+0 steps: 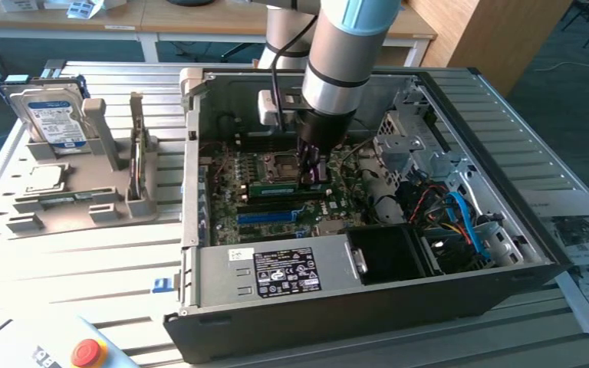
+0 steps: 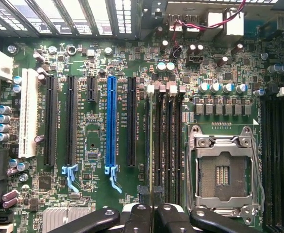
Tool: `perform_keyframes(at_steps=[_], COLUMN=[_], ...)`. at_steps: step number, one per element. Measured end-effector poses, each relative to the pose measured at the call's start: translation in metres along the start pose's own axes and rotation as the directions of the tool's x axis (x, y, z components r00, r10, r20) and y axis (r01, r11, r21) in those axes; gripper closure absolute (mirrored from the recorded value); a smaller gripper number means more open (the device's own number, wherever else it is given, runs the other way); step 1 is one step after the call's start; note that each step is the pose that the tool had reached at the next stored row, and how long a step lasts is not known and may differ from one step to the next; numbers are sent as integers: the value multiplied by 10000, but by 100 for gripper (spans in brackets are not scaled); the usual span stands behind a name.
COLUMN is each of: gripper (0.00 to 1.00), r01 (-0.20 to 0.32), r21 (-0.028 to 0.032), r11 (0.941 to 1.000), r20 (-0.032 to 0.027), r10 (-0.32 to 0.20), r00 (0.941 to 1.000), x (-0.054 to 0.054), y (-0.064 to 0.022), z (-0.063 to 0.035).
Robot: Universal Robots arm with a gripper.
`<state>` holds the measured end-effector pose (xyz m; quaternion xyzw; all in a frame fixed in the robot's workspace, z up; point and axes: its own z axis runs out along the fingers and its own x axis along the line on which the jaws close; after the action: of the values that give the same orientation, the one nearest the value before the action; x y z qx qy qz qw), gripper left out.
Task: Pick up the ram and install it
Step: 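Insert the ram into the slot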
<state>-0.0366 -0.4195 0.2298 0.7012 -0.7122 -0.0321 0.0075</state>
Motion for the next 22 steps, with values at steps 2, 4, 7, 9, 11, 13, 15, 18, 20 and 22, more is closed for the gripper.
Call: perform_keyframes(at_steps=[2,4,7,9,11,13,15,18,20,22], gripper=[88,88,88,88,88,88,88,88,88,88], r01=[-1,0,-1,-1,-1,-1,-1,-1,-1,-1], r21=[0,0,-1,0,-1,0,0,-1,0,0], r11=[10000,10000,10000,10000,10000,10000,10000,10000,10000,10000], r20=[-1,-2,-3,-2,-3,-3,-1,-3,-2,-1], r10=[1,0,1,1,1,1,1,1,1,1], r00=[10000,10000,10000,10000,10000,10000,10000,10000,10000,10000], x=[-6,-6,-6,-6,-6,-6,-6,-6,-6,-6], y=[0,0,1,0,0,0,0,0,0,0], z=[0,1,0,4,7,7,10,12,12,15])
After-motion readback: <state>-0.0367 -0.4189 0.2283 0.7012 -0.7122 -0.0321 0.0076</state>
